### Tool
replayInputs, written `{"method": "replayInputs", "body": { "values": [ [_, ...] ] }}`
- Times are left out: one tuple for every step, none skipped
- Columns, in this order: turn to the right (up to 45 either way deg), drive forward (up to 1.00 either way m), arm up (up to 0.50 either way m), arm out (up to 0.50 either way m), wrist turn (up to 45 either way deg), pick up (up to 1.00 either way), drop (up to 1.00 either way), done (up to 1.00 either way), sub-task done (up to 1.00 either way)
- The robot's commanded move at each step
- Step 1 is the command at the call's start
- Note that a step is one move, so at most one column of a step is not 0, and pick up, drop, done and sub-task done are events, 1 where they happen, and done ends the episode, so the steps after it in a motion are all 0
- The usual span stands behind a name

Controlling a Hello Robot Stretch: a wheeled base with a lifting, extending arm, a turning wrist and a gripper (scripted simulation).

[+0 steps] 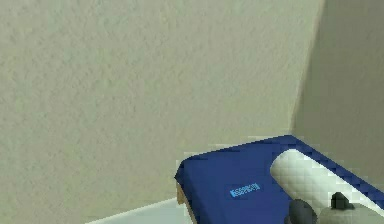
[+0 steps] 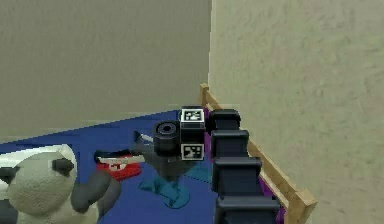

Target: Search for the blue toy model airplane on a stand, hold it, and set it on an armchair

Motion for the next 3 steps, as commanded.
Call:
{"method": "replayInputs", "body": {
  "values": [
    [0.0,0.0,0.0,0.0,36.0,0.0,0.0,0.0,0.0],
    [0.0,0.0,-0.3,0.0,0.0,0.0,0.0,0.0,0.0],
    [0.0,0.0,0.0,0.0,0.0,1.0,0.0,0.0,0.0]
  ]
}}
